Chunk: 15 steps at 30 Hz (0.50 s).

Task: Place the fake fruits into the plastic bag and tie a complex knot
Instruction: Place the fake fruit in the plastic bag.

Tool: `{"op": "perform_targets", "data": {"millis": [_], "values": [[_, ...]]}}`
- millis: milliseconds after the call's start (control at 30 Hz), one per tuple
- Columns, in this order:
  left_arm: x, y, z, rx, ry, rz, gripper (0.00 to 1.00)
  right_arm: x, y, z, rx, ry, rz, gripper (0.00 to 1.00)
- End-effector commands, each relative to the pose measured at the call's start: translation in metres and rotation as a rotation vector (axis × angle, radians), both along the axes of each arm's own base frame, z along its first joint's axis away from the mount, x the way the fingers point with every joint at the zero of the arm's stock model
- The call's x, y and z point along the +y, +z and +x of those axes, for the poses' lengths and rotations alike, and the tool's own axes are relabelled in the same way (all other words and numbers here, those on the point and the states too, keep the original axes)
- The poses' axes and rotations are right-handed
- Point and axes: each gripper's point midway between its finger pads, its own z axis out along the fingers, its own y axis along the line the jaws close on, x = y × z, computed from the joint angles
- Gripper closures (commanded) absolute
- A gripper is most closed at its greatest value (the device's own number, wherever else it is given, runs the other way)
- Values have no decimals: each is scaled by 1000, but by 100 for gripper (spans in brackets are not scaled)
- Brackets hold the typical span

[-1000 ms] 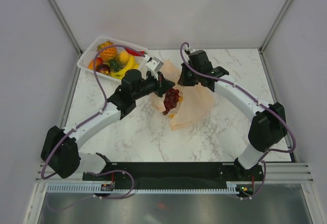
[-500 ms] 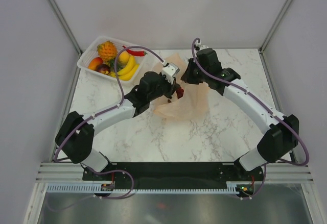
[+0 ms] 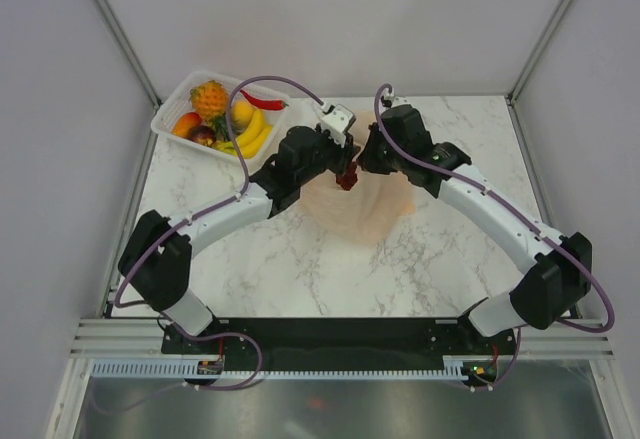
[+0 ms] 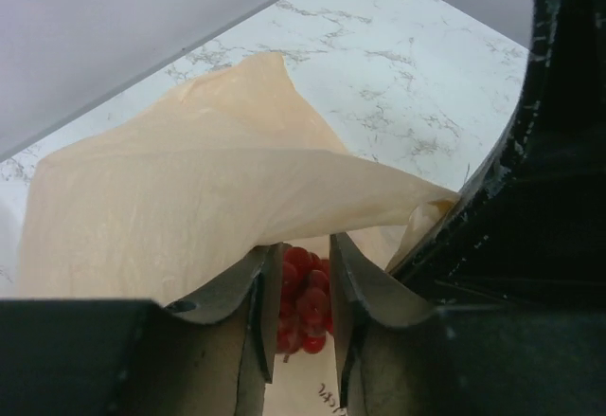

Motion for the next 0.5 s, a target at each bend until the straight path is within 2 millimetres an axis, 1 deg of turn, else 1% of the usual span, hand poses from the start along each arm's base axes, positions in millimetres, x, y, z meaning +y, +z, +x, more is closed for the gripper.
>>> {"op": "perform_targets", "data": {"millis": [0,33,67,100,133,167,200,267,300,333,367,400,433,467], "values": [[3,42,-4,-89,3,-56,62,-14,-10,9,-18,-63,-69,100],[7,44,-4,-90,21,-50,58,-16,-17,11,-12,-69,-88,100],[11,52,-7,-100,27,-55,52,-16,-21,12,-6,-69,-100,100],[16,51,-9,-87,32,-36,50,-17,-30,14,11,-67,-118,100],[17,51,-11,-83,33,-26,48,-16,-34,14,14,-58,-129,100],[25,53,-9,-80,69,-17,42,-17,-37,14,19,-57,-136,100],[31,57,-12,-73,83,-6,41,-17,-43,15,25,-57,-145,100],[42,61,-10,-65,129,12,36,-17,-51,16,33,-53,-159,100],[49,62,-7,-45,153,33,35,-15,-56,17,37,-49,-161,100],[56,63,-3,-35,182,44,34,-17,-58,19,38,-59,-172,100],[61,64,1,-27,199,51,27,-17,-60,20,36,-59,-178,100],[64,68,5,-18,210,55,25,-16,-61,21,34,-54,-183,100],[76,60,14,17,241,73,23,-17,-64,23,36,-57,-192,100],[82,65,21,22,265,71,20,-16,-65,25,35,-53,-194,100]]}}
